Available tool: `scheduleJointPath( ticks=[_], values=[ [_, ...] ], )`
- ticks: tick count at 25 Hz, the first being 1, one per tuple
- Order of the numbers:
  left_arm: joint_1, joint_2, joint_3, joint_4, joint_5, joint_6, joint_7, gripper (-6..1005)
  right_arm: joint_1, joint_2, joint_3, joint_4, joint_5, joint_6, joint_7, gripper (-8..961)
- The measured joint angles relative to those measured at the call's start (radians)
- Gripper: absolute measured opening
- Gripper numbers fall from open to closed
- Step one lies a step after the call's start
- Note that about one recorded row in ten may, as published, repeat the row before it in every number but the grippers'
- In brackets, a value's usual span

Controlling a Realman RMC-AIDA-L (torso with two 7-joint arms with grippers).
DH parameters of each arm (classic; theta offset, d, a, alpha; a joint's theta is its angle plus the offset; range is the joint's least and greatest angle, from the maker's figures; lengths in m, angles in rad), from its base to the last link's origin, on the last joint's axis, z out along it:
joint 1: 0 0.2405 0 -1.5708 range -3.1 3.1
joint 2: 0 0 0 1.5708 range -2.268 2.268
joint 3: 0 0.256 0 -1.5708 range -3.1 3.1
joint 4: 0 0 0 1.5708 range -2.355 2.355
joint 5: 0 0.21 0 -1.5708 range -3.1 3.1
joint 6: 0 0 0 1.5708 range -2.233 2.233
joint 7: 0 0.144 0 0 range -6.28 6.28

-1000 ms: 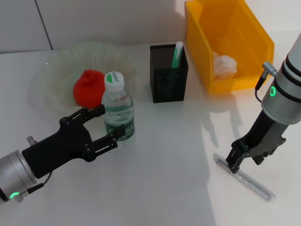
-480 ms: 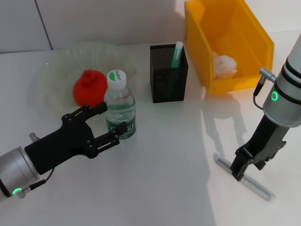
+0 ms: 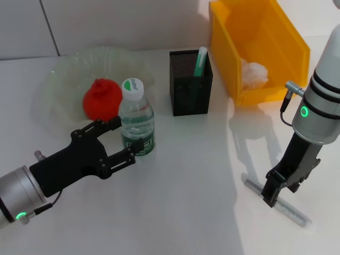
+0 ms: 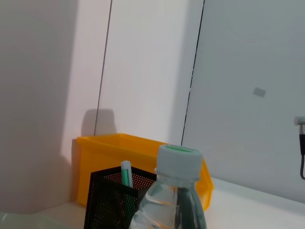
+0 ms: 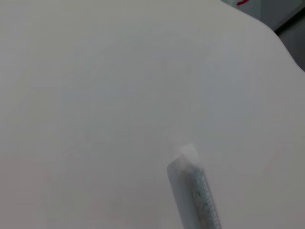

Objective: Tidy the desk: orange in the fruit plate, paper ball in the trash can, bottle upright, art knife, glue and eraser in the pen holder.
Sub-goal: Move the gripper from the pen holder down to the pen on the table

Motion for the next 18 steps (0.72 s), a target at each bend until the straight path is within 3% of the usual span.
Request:
scheduleJointPath(
  ticks=[18],
  values=[
    [-0.014,0.0,0.003,-0.002,0.0,-0.002,0.009,787,0.034,0.0,-0.047,0.07,-0.002,0.04,-0.075,629]
  ],
)
